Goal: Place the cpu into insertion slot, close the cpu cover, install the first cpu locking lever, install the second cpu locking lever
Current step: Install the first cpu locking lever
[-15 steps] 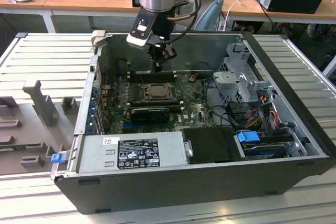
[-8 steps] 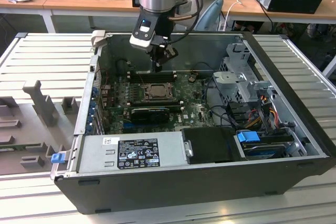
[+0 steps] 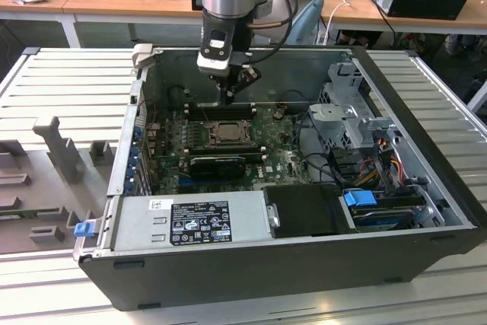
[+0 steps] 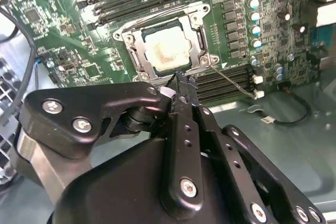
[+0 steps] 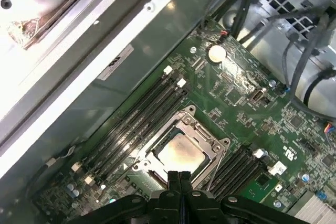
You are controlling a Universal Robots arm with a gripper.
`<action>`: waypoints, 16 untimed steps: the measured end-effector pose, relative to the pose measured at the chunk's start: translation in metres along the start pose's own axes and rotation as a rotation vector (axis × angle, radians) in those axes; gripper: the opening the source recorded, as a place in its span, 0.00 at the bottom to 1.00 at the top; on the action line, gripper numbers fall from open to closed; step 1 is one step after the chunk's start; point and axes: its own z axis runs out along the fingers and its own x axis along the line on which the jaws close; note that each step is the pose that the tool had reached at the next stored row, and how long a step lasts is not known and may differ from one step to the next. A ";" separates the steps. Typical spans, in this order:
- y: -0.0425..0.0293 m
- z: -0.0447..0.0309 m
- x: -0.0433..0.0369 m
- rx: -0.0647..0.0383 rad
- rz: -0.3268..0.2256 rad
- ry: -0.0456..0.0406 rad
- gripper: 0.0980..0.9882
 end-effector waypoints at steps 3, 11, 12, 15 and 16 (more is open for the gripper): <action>0.0000 0.0000 0.0000 0.001 -0.067 0.0023 0.01; 0.0000 0.0000 0.0000 0.003 -0.267 0.0102 0.01; 0.0000 0.0000 0.0000 0.003 -0.290 0.0112 0.01; 0.0000 0.0000 0.0000 0.003 -0.336 0.0131 0.01; 0.0000 0.0000 0.0000 0.003 -0.349 0.0136 0.01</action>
